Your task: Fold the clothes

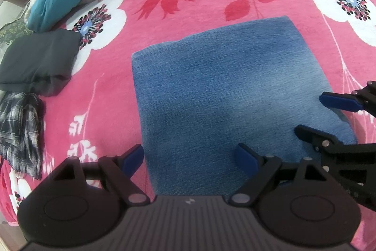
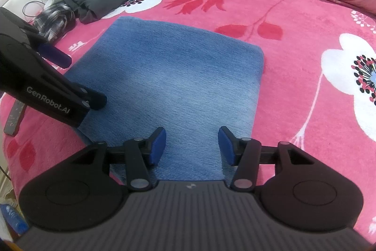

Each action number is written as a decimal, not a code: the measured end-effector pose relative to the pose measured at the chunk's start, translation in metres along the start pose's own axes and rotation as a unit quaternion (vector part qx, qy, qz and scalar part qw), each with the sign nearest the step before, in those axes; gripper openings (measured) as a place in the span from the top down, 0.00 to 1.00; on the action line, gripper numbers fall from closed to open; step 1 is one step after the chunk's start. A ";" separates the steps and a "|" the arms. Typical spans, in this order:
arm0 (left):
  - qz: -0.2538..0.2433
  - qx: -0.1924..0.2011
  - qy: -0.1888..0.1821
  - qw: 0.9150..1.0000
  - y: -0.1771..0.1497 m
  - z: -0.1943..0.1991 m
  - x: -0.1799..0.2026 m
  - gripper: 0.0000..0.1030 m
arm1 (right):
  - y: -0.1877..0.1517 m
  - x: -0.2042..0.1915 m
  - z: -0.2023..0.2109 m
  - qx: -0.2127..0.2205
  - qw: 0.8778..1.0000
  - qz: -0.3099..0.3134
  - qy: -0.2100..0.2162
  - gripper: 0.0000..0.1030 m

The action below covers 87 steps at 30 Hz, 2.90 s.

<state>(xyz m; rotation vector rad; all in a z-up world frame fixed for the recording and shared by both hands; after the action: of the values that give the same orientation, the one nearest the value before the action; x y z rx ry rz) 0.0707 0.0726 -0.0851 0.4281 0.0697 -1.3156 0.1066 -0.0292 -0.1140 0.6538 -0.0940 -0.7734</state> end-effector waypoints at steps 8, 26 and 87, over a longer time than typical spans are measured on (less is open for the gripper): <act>0.004 0.007 -0.008 1.000 -0.001 -0.002 -0.002 0.14 | -0.004 -0.004 0.008 0.004 1.000 -0.006 -0.004 0.43; -0.147 0.187 -0.113 0.965 -0.028 0.055 0.020 0.18 | -0.088 0.040 0.084 -0.014 0.982 -0.180 -0.057 0.30; -0.305 0.167 -0.319 0.882 0.000 0.039 0.085 0.94 | -0.086 0.011 0.006 0.252 0.848 -0.457 0.091 1.00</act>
<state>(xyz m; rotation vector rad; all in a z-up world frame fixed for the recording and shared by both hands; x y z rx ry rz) 0.0859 -0.0193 -0.0737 0.2445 -0.6322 -2.0515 0.0599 -0.0854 -0.1607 1.3071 0.2208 -1.6306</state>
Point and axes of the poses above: each gripper's, at about its wrist camera, not at the fingertips, and z roughly against the way its jaws point, x to its right, y to its top, the point moved 6 cm from there along -z, roughly the way its jaws point
